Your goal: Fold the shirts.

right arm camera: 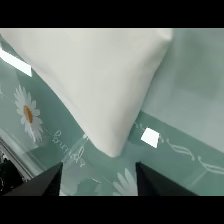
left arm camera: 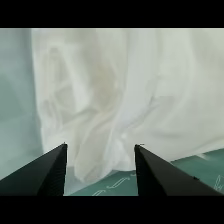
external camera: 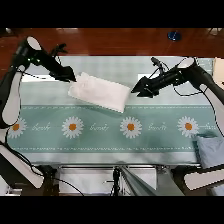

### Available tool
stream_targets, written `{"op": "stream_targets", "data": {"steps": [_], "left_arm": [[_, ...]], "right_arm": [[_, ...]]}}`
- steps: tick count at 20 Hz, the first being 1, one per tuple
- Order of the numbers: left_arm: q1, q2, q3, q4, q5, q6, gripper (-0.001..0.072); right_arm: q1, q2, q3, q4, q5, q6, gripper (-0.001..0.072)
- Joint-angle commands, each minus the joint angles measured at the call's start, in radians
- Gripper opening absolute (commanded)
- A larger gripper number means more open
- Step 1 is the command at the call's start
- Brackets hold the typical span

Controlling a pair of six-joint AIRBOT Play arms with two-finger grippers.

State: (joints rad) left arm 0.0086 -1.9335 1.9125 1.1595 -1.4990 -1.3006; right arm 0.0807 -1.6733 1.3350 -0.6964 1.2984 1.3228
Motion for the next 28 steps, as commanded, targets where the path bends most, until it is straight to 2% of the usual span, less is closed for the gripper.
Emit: {"op": "stream_targets", "data": {"steps": [1, 4, 7, 8, 10, 13, 17, 22, 23, 24, 25, 26, 28], "left_arm": [[0.005, 0.088, 0.087, 0.18, -0.055, -0.13, 0.0498], [0.005, 0.192, 0.108, 0.221, -0.057, -0.13, 0.0498], [0.006, 0.29, 0.108, 0.221, -0.055, -0.129, 0.0498], [0.005, 0.314, 0.108, 0.221, -0.054, -0.127, 0.0498], [0.005, 0.352, 0.108, 0.221, -0.055, -0.126, 0.0497], [0.005, 0.38, 0.108, 0.221, -0.055, -0.125, 0.0498], [0.005, 0.382, 0.108, 0.221, -0.055, -0.121, 0.0497], [0.005, 0.382, 0.108, 0.221, -0.058, -0.099, 0.0497], [0.005, 0.382, 0.108, 0.221, -0.058, -0.099, 0.0497], [0.005, 0.382, 0.108, 0.221, -0.058, -0.099, 0.0497], [0.005, 0.382, 0.108, 0.221, -0.058, -0.099, 0.0497], [0.005, 0.382, 0.108, 0.221, -0.059, -0.099, 0.0497], [0.005, 0.382, 0.108, 0.221, -0.058, -0.099, 0.0497]], "right_arm": [[0.069, 0.0, -0.045, 0.006, -0.14, 0.01, 0.0538], [0.119, 0.0, -0.053, -0.073, -0.217, 0.071, 0.0538], [0.122, 0.0, -0.053, -0.162, -0.216, 0.129, 0.0543], [0.122, 0.0, -0.053, -0.181, -0.212, 0.143, 0.0581], [0.123, -0.002, -0.053, -0.197, -0.212, 0.156, 0.0583], [0.123, -0.027, -0.053, -0.158, -0.229, 0.158, 0.0584], [0.154, -0.081, -0.053, -0.007, -0.278, 0.113, 0.0585], [0.249, -0.141, -0.053, 0.045, -0.356, 0.125, 0.057], [0.264, -0.15, -0.053, 0.063, -0.391, 0.125, 0.0528], [0.279, -0.149, -0.053, 0.069, -0.442, 0.125, 0.0316], [0.288, -0.14, -0.053, 0.075, -0.483, 0.125, 0.0055], [0.29, -0.126, -0.053, 0.09, -0.518, 0.124, 0.0024], [0.279, -0.074, -0.05, 0.103, -0.555, 0.122, 0.0023]]}}
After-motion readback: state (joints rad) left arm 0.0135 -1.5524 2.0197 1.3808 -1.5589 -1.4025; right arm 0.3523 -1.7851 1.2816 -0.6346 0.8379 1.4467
